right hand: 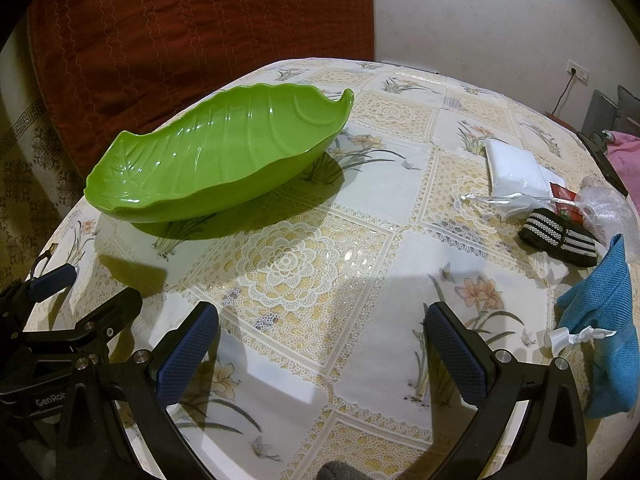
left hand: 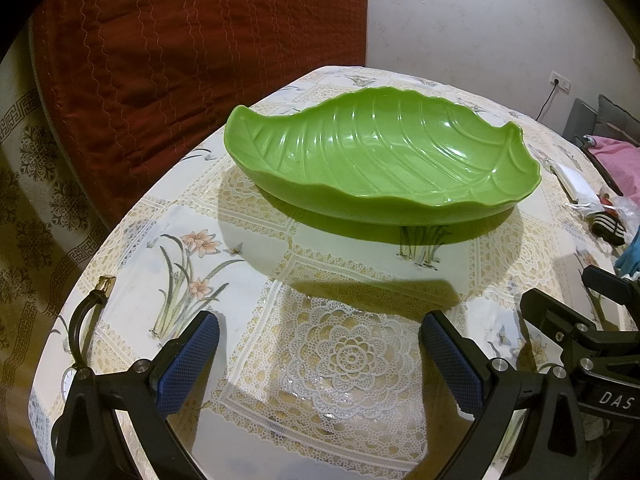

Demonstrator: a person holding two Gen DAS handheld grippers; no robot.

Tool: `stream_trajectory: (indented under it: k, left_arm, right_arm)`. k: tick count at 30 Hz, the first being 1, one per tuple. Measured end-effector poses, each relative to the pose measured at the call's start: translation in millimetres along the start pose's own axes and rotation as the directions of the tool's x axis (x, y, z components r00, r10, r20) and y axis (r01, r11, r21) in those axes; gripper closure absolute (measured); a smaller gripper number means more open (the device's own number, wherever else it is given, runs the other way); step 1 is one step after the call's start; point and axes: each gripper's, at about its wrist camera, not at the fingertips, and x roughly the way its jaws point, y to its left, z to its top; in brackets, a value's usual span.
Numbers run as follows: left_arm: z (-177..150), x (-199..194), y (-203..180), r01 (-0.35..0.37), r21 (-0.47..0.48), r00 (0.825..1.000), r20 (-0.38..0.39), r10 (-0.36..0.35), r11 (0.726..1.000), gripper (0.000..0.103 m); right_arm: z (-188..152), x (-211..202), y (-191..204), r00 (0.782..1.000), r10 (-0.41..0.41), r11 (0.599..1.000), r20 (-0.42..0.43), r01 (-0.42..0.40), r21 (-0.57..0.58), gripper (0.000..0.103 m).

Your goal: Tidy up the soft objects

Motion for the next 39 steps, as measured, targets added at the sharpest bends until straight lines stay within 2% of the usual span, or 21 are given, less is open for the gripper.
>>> stream_trajectory:
  k: [25, 28, 31, 35, 39]
  left_arm:
    - [1.7, -0.5, 0.5, 0.006, -0.005, 1.0, -0.003, -0.006, 1.0, 0.0]
    - [5.3, -3.2, 2.9, 0.01, -0.01, 1.0, -0.023, -0.01, 1.0, 0.0]
    - [12.1, 2.3, 5.8, 0.026, 0.009, 0.996, -0.085, -0.025, 1.0, 0.0]
    - [15.0, 3.0, 9.9, 0.044, -0.023, 0.996, -0.079, -0.046, 0.999, 0.0]
    - [18.5, 6.5, 4.9, -0.001, -0.016, 0.994, -0.105, 0.0, 1.0, 0.0]
  right_arm:
    - [0.0, 0.1, 0.0, 1.0, -0.001, 1.0, -0.001, 0.001, -0.001, 0.0]
    - [0.0, 0.0, -0.3, 1.0, -0.003, 1.0, -0.003, 0.003, -0.002, 0.0]
    - [2.5, 1.5, 2.9, 1.0, -0.005, 1.0, -0.008, 0.005, -0.004, 0.0]
    - [-0.5, -6.2, 4.6, 1.0, -0.002, 1.0, -0.001, 0.002, -0.005, 0.0]
    - [-3.1, -27.4, -5.4, 0.998, -0.026, 1.0, 0.063, 0.026, -0.003, 0.0]
